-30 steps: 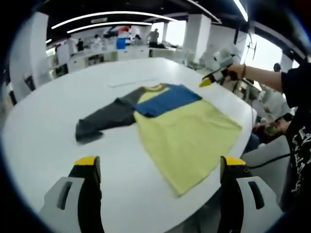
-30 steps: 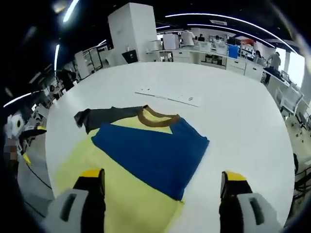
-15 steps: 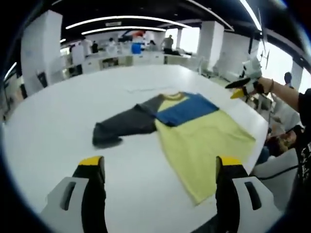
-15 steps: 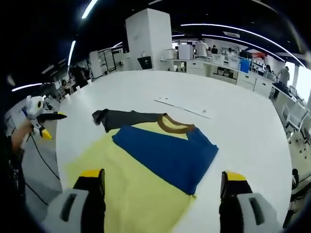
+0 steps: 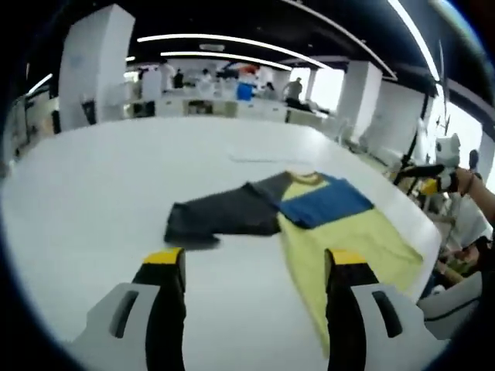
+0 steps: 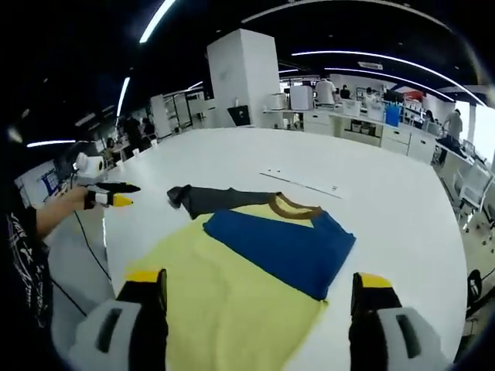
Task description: Fold the garment on the visible template until the final outline fits inside the template.
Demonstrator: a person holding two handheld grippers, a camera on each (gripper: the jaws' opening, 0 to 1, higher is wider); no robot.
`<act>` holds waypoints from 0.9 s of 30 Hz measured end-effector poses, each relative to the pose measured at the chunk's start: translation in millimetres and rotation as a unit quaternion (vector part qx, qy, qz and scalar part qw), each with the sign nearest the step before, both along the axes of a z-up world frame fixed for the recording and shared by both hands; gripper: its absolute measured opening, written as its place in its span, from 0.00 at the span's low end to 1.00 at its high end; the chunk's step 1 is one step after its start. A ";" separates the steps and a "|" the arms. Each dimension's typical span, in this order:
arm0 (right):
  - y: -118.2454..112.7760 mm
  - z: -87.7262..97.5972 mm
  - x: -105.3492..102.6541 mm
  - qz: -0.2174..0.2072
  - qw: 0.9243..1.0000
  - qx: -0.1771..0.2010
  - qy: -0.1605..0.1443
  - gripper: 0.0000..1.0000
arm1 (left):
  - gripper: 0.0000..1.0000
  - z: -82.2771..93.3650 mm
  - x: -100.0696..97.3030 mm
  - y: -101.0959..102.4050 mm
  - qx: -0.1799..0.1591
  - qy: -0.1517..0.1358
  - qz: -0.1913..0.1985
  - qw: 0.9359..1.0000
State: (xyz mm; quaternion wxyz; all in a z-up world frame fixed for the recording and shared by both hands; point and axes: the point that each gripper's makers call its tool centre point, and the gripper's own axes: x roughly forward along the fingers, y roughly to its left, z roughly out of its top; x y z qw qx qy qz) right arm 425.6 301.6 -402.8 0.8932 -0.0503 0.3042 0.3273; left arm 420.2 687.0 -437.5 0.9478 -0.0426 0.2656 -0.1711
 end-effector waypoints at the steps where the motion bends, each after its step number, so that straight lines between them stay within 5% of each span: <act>1: -0.8 1.4 -2.9 -0.003 1.000 0.001 -0.003 1.00 | 0.70 -2.3 4.3 1.6 0.000 0.001 0.003 1.000; 6: -1.5 3.2 -6.7 -0.008 1.000 0.006 -0.003 0.99 | 0.67 -9.6 16.4 -2.5 0.006 0.004 0.012 1.000; 11: -3.4 8.6 -6.5 -0.012 1.000 0.009 -0.009 0.99 | 0.62 -24.0 30.5 1.4 0.051 -0.003 0.019 0.999; 14: -3.8 11.8 -7.7 -0.015 1.000 0.011 -0.014 0.99 | 0.59 -31.6 41.0 -2.2 0.014 -0.001 0.039 0.999; 22: -10.0 18.8 -7.9 -0.033 0.999 0.008 -0.029 0.99 | 0.51 -53.5 62.5 8.2 -0.005 -0.004 0.105 0.994; 25: -10.5 18.3 -6.7 -0.036 0.999 0.012 -0.030 0.99 | 0.48 -69.4 65.2 17.1 0.011 0.015 0.125 0.992; 27: -13.4 13.3 -4.3 -0.038 0.999 0.007 -0.025 0.98 | 0.45 -73.5 69.3 16.4 -0.010 0.011 0.142 0.990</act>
